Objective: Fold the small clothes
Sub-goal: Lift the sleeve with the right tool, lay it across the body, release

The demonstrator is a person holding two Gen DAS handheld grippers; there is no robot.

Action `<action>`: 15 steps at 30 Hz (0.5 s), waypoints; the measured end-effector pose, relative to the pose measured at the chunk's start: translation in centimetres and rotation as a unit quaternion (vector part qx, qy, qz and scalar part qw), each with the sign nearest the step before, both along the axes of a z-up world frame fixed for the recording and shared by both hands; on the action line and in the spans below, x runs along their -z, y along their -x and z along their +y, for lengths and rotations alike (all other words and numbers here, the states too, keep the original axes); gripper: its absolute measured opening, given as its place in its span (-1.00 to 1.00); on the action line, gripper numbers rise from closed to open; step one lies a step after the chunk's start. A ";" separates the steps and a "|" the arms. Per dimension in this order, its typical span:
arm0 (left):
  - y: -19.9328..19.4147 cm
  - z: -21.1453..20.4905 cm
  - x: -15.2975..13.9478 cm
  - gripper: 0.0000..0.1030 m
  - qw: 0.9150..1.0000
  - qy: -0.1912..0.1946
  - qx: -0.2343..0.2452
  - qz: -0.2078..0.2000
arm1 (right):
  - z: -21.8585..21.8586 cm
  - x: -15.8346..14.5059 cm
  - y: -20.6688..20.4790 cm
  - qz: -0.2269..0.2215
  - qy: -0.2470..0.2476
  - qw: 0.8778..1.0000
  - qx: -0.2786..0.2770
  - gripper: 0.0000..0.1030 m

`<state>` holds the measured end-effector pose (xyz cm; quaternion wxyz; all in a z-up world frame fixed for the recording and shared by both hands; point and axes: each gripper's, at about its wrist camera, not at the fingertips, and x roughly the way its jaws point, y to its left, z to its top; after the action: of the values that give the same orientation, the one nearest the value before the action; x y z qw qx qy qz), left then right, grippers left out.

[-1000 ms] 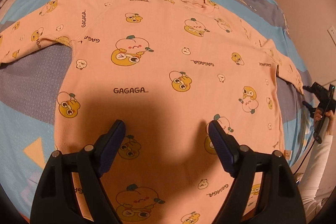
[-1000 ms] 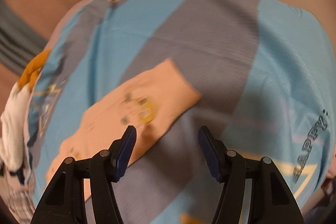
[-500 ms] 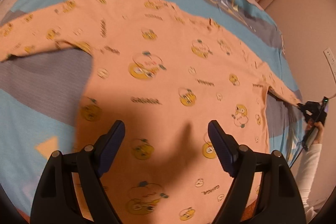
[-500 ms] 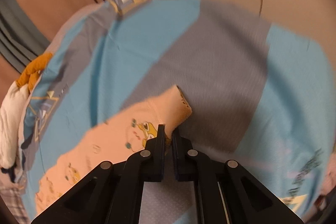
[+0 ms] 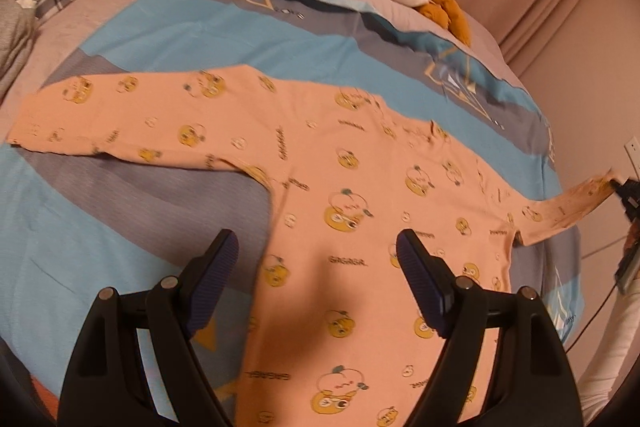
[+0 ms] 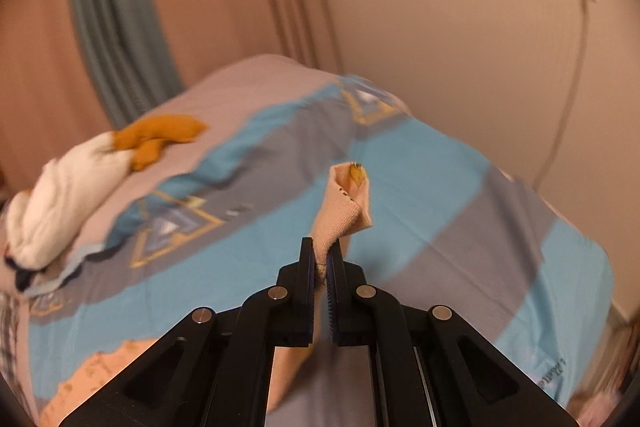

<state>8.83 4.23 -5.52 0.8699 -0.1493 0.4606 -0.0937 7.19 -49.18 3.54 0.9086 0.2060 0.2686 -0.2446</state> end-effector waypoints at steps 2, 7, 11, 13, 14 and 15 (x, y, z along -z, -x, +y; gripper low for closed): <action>0.1 0.5 -0.2 0.58 1.000 -0.003 -0.005 -0.006 | 2.8 -1.5 -0.7 -0.013 0.017 0.999 -0.032 -0.88; 0.3 1.6 -0.6 0.58 1.000 0.006 -0.018 -0.012 | 8.8 -2.8 -2.7 -0.026 0.033 0.994 -0.105 -0.88; 0.6 2.1 -1.0 0.58 0.999 0.011 -0.024 -0.019 | 14.5 -2.3 -4.5 -0.019 0.041 0.985 -0.169 -0.88; 0.7 2.4 -1.0 0.58 0.999 0.010 -0.027 -0.022 | 17.0 -1.4 -5.1 -0.012 0.030 0.978 -0.205 -0.88; 0.8 2.6 -1.0 0.58 0.999 0.009 -0.029 -0.022 | 17.9 -1.2 -5.3 -0.010 0.027 0.975 -0.219 -0.88; 0.9 2.8 -0.9 0.58 0.999 0.008 -0.032 -0.021 | 19.5 -0.6 -5.6 -0.008 0.025 0.970 -0.241 -0.88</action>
<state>7.96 7.02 -4.61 0.8809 -0.1690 0.4361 -0.0727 12.79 -29.72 4.16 0.9478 0.1145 0.2967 -0.0236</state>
